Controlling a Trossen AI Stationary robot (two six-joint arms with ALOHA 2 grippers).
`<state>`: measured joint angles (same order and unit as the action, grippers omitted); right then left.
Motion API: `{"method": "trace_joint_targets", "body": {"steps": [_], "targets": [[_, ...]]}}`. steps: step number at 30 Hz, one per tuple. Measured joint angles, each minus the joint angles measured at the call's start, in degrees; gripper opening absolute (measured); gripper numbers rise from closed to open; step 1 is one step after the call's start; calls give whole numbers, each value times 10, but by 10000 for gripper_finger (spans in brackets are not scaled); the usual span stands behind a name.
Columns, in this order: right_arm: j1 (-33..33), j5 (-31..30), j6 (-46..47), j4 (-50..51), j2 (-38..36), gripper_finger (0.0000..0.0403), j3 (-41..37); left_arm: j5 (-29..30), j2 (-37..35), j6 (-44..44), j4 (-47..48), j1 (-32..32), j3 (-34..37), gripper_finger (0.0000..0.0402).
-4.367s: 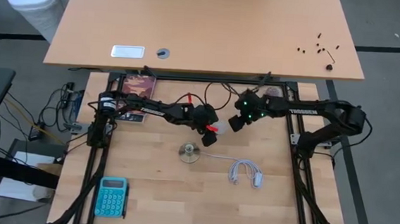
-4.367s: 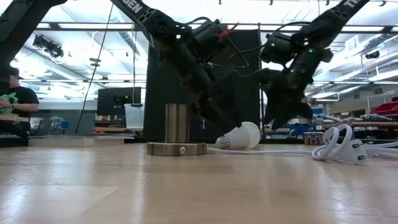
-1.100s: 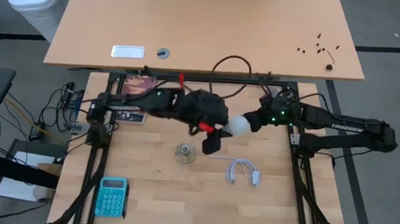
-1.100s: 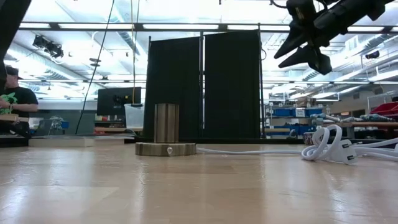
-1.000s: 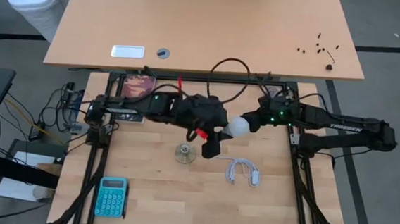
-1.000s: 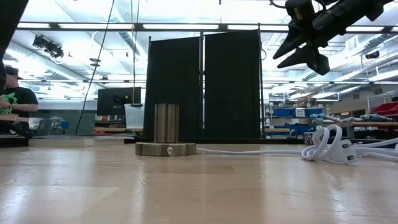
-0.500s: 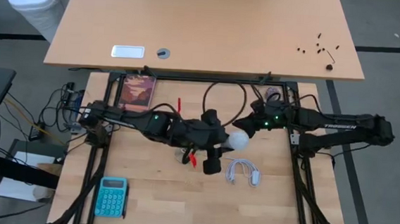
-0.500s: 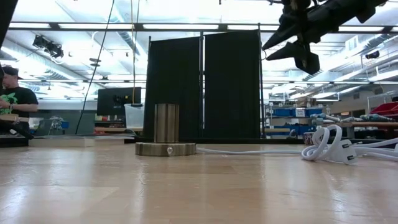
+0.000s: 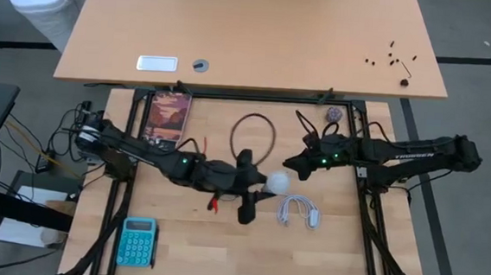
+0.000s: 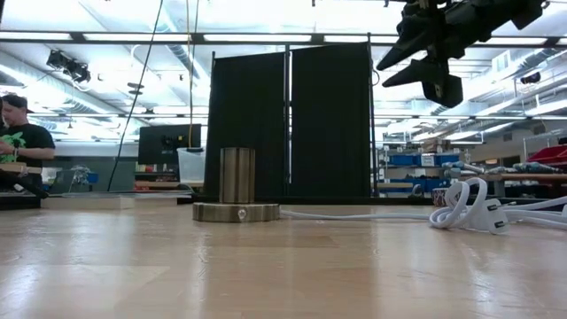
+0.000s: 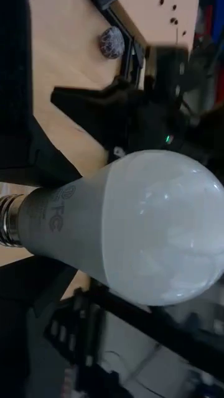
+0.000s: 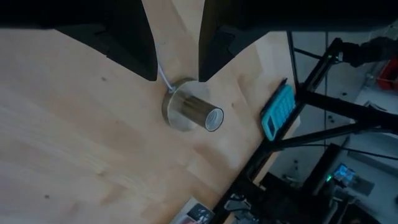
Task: Screw lightbulb
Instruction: Insert the lightbulb into the desk lamp
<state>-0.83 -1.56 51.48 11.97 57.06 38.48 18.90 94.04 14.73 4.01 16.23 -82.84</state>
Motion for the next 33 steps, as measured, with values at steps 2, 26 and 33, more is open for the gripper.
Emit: {"method": "trace_joint_targets", "body": {"steps": [2,26,33], "targets": [[2,0,0,-17,0,127,0,3,-26,21,-61,0,57,159],[57,61,-124,-19,149,122,131,58,-72,168,-240,0,350,159],[57,63,-105,-80,205,122,130,61,-71,171,-242,0,376,159]]}}
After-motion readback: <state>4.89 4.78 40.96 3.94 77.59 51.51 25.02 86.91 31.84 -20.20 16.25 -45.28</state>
